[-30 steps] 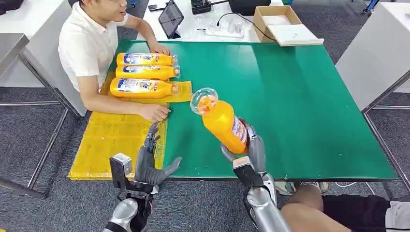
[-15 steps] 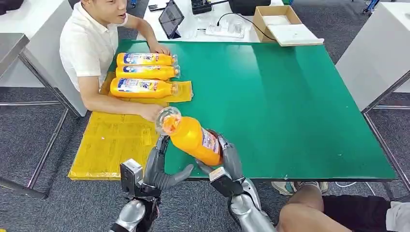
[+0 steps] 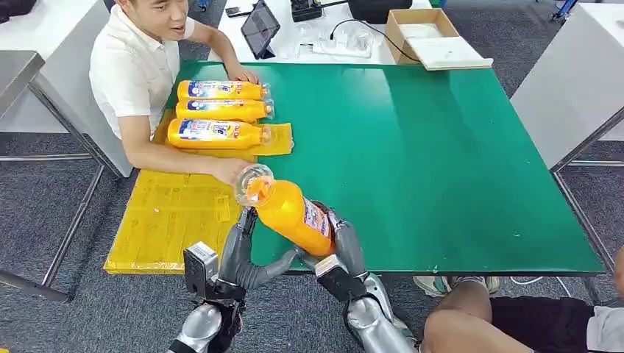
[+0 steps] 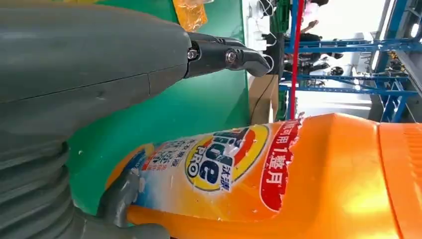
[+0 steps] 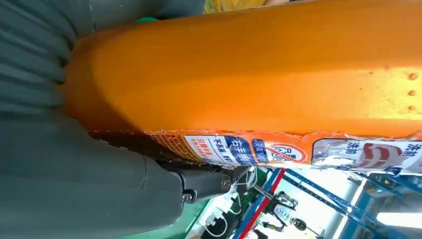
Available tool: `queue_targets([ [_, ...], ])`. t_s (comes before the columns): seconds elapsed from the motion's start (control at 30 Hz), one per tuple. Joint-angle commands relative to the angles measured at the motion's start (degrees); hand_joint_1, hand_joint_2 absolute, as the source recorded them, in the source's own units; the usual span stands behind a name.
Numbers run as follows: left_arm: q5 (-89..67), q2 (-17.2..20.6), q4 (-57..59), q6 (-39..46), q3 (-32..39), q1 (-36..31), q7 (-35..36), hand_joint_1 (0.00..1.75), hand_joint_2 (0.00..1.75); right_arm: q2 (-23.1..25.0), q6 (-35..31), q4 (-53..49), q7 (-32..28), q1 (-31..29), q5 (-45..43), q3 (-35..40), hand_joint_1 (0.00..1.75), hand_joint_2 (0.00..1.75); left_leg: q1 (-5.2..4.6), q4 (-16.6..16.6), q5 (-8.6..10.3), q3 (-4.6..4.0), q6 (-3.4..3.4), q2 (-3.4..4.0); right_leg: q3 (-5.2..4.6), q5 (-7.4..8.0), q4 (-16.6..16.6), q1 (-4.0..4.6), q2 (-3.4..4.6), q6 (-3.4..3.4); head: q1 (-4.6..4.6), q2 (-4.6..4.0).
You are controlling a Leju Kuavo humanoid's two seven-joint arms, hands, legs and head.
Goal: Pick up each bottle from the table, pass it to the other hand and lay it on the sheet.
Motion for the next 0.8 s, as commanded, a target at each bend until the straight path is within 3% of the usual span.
queue_targets([
  [0.03,2.23,0.76,1.24,-1.40,-0.72,-2.53,-0.11,0.00,1.75,1.08,-1.60,9.87,-0.44,-4.69,2.13,3.44,1.75,1.75,0.05,-0.04,-0.07,0.23,-0.11,0.15,0.19,-0.05,-0.03,0.06,0.06,-0.12,0.00,0.00],
  [0.23,8.31,-1.42,6.01,-1.52,0.89,-6.32,3.06,0.00,1.75,2.99,-3.13,16.72,-3.15,-5.92,2.51,6.47,1.75,1.75,0.05,-0.05,-0.02,0.17,-0.09,0.03,0.17,-0.02,-0.05,0.06,-0.04,-0.10,0.02,0.00],
  [0.3,10.97,-0.74,6.95,-4.63,-0.40,-6.95,4.62,0.00,1.75,2.80,-3.69,18.40,-3.15,-6.79,2.06,7.08,1.75,1.75,0.08,-0.06,-0.06,0.32,-0.14,0.04,0.31,-0.08,-0.06,0.10,-0.07,-0.16,0.00,0.00],
  [0.33,13.89,0.81,7.75,-12.56,-3.38,-7.79,6.85,0.00,1.75,2.70,-2.73,21.24,-2.80,-8.65,2.00,7.69,1.75,1.75,0.05,-0.06,-0.02,0.22,-0.09,0.03,0.21,-0.03,-0.06,0.06,-0.05,-0.10,0.02,0.00],
  [0.43,13.81,0.90,8.95,-12.75,-4.19,-7.98,6.36,0.00,1.75,3.18,-2.11,25.18,-3.15,-11.33,2.16,7.90,1.75,1.75,0.02,-0.05,0.00,0.14,-0.06,0.08,0.11,0.00,-0.05,0.03,0.02,-0.07,0.02,0.00],
  [0.8,19.58,0.68,14.87,-16.23,-2.84,-11.76,9.16,0.00,1.75,6.58,-0.45,26.79,-3.15,-10.44,2.30,12.68,1.75,1.75,0.06,-0.03,-0.05,0.19,-0.11,0.12,0.14,-0.04,0.00,0.07,0.03,-0.12,0.02,0.00],
])
